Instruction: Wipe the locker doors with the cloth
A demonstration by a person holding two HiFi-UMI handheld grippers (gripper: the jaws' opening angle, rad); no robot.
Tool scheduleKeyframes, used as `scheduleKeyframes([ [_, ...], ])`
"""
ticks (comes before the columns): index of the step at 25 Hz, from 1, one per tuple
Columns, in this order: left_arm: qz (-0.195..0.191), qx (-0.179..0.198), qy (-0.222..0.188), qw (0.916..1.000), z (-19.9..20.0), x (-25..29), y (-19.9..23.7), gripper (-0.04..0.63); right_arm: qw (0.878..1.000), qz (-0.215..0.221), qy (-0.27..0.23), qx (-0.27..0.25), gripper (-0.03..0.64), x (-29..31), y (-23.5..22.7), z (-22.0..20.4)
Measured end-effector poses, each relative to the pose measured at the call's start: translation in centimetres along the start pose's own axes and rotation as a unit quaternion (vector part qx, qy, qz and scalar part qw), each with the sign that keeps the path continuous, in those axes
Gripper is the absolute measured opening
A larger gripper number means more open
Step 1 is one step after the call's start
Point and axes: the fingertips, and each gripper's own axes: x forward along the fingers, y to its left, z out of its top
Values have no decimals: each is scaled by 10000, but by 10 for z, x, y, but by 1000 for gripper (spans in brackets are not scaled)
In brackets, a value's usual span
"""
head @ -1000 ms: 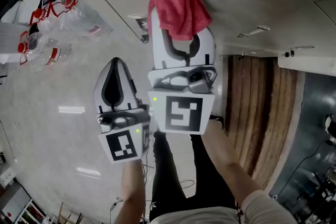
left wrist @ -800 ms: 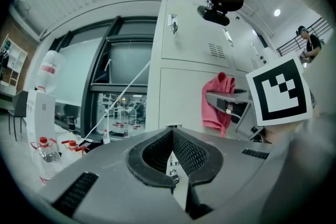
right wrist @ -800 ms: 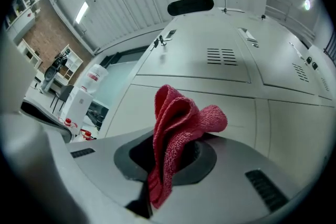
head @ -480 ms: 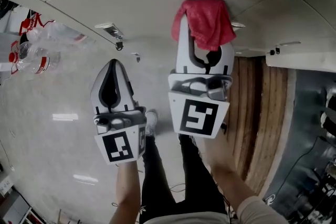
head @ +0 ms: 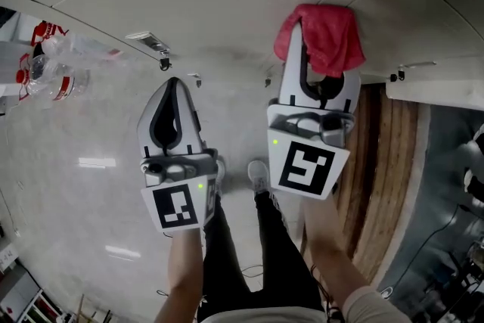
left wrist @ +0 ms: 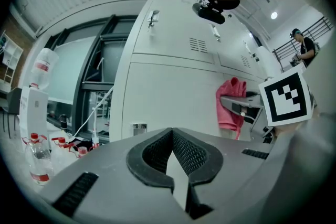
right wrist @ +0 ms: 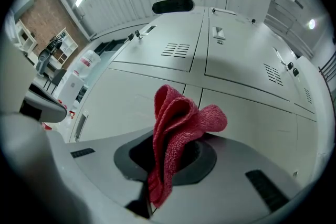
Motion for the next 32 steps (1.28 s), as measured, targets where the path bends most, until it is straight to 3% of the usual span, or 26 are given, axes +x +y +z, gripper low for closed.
scheduleKeyframes([
  [5,136,-79,-10,9999,4,0,-5,15,9999,84,-16,106,31,-1,-6,-1],
  [8,240,-78,-61,9997,-1,0,-1,15,9997,198,-54,-116,31,-2,-6,-3],
  [17,-72,-146,-4,9999,-12,0,11,15,9988,-408,51,-256,31,-1,-21,-8],
  [22,20,-87,28,10000,-13,-14,35,15,9985,-528,87,-91,31,-5,-16,-3],
  [32,238,-69,41,9997,-11,-39,79,15,9991,114,-40,418,31,-12,82,28],
])
